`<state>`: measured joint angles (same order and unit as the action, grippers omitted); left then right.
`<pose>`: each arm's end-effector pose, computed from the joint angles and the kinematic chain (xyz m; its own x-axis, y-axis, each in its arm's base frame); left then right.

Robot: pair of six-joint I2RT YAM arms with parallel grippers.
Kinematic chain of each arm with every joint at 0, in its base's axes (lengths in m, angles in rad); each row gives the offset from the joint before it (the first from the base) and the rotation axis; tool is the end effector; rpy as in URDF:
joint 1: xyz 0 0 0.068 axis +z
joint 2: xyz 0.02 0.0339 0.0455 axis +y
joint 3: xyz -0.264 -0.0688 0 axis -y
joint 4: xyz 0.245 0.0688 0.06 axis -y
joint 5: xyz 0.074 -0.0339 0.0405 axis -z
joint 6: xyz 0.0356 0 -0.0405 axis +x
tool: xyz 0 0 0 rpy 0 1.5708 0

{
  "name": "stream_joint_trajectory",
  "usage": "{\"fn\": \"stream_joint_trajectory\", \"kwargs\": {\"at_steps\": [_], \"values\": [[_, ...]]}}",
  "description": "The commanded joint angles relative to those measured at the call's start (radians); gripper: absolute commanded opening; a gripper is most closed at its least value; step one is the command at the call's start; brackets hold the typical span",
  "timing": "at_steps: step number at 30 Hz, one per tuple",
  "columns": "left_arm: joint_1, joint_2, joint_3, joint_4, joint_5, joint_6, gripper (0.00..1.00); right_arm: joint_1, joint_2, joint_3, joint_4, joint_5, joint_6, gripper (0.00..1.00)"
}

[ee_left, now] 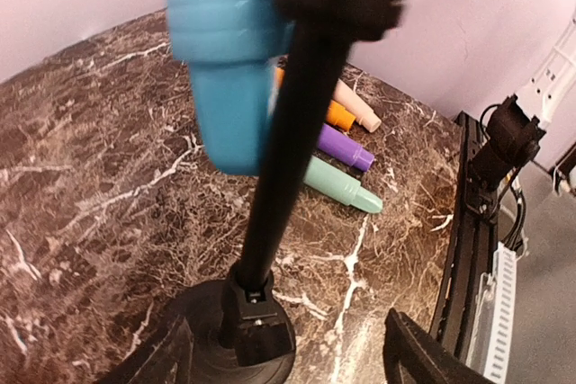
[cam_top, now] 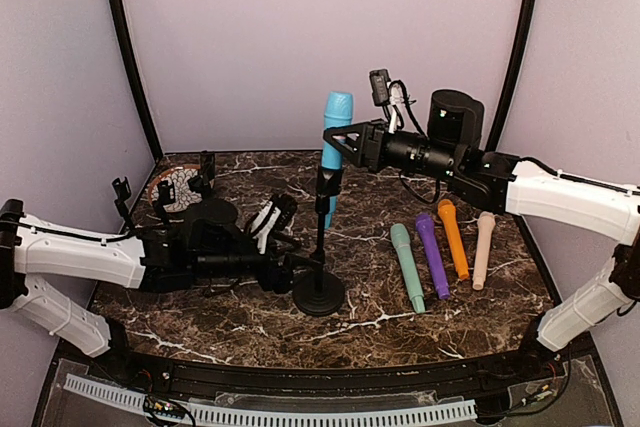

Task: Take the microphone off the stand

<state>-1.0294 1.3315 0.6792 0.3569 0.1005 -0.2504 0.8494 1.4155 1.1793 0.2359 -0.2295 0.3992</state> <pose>0.1480 -0.2531 0.2371 -0.3689 0.1350 -0.9196 0.8368 0.4789 -0.2654 0.2185 0.2607 0.3753 -0.3428 0.1834 -0.9213 -0.8121 0.4353 0.3887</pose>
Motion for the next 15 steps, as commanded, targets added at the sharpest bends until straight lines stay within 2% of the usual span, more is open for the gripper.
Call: {"fn": "stream_joint_trajectory", "kwargs": {"at_steps": [1, 5, 10, 15], "values": [[0.003, -0.057, 0.054, -0.123, 0.009, 0.229, 0.76, 0.001, -0.024, -0.001, 0.002, 0.023, -0.008, 0.39], [0.003, -0.047, 0.088, -0.208, 0.000, 0.316, 0.73, 0.001, -0.025, -0.004, 0.003, 0.022, -0.008, 0.39], [0.003, -0.017, 0.103, -0.220, 0.043, 0.326, 0.73, 0.000, -0.024, -0.004, 0.002, 0.023, -0.010, 0.40], [0.003, 0.018, 0.127, -0.233, 0.005, 0.300, 0.72, 0.001, -0.024, -0.006, 0.002, 0.025, -0.010, 0.40]]}}
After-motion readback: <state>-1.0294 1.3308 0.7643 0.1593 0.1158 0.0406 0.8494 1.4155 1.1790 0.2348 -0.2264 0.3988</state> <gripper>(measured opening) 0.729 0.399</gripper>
